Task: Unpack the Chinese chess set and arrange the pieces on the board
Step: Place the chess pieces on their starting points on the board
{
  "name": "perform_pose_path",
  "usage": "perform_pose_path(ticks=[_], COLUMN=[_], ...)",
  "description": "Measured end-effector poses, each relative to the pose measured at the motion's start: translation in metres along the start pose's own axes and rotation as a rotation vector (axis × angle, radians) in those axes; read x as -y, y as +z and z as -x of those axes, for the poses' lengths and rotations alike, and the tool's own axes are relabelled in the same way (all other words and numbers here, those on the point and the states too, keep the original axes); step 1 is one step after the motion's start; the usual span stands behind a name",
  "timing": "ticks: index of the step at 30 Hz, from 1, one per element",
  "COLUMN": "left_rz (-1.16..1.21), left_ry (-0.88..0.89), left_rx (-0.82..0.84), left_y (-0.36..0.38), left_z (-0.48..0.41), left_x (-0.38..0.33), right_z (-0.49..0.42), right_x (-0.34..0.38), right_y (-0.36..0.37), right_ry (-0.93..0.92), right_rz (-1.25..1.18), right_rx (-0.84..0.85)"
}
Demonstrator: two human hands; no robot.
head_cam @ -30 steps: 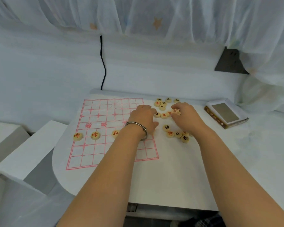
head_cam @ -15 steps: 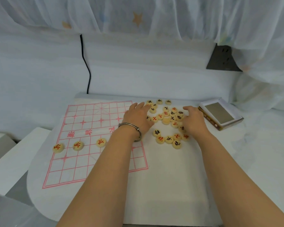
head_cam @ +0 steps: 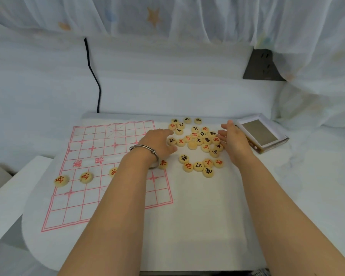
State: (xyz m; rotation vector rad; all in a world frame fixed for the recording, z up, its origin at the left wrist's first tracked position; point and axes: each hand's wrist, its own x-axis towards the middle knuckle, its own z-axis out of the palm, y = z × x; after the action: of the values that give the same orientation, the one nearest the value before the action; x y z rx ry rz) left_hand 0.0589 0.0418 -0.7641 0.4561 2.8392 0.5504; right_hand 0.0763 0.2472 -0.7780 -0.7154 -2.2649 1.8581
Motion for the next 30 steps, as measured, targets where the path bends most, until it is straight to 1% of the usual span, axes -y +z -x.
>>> perform_pose_path(ticks=[2, 5, 9, 12, 17, 20, 22, 25, 27, 30], left_rz=[0.018, 0.052, 0.049, 0.044, 0.032, 0.003, -0.049, -0.151, -0.174, -0.2], left_ry=[-0.005, -0.017, -0.017, -0.007, 0.036, 0.102, 0.156, 0.223, 0.24, 0.247], left_rx=[0.014, 0.021, 0.02, 0.026, 0.022, 0.011, 0.005, 0.005, -0.003, -0.017], left_y=[0.0, 0.001, 0.001, -0.001, -0.003, 0.001, 0.004, 0.012, 0.017, 0.022], left_z=[0.001, 0.0, 0.001, 0.002, 0.009, 0.011, 0.012, 0.013, 0.015, 0.014], left_x=[-0.002, -0.003, -0.005, -0.006, -0.007, -0.011, -0.016, -0.023, -0.026, -0.029], right_z=[0.002, 0.009, 0.017, 0.025, 0.031, 0.034, 0.037, 0.042, 0.046, 0.047], right_x=[0.0, -0.002, -0.003, -0.001, 0.004, 0.006, 0.008, 0.011, 0.01, 0.006], right_y=[0.001, 0.006, 0.007, 0.008, 0.003, -0.006, -0.015, -0.028, -0.031, -0.03], right_ry=[-0.007, -0.078, -0.145, -0.193, -0.257, -0.266, -0.278, -0.206, -0.153, -0.153], right_rz=[0.017, 0.126, 0.201, 0.296, 0.569, 0.688, 0.816, 1.028, 1.149, 1.155], right_rx=[-0.01, -0.035, -0.052, -0.003, 0.116, 0.145, 0.16, 0.248, 0.275, 0.272])
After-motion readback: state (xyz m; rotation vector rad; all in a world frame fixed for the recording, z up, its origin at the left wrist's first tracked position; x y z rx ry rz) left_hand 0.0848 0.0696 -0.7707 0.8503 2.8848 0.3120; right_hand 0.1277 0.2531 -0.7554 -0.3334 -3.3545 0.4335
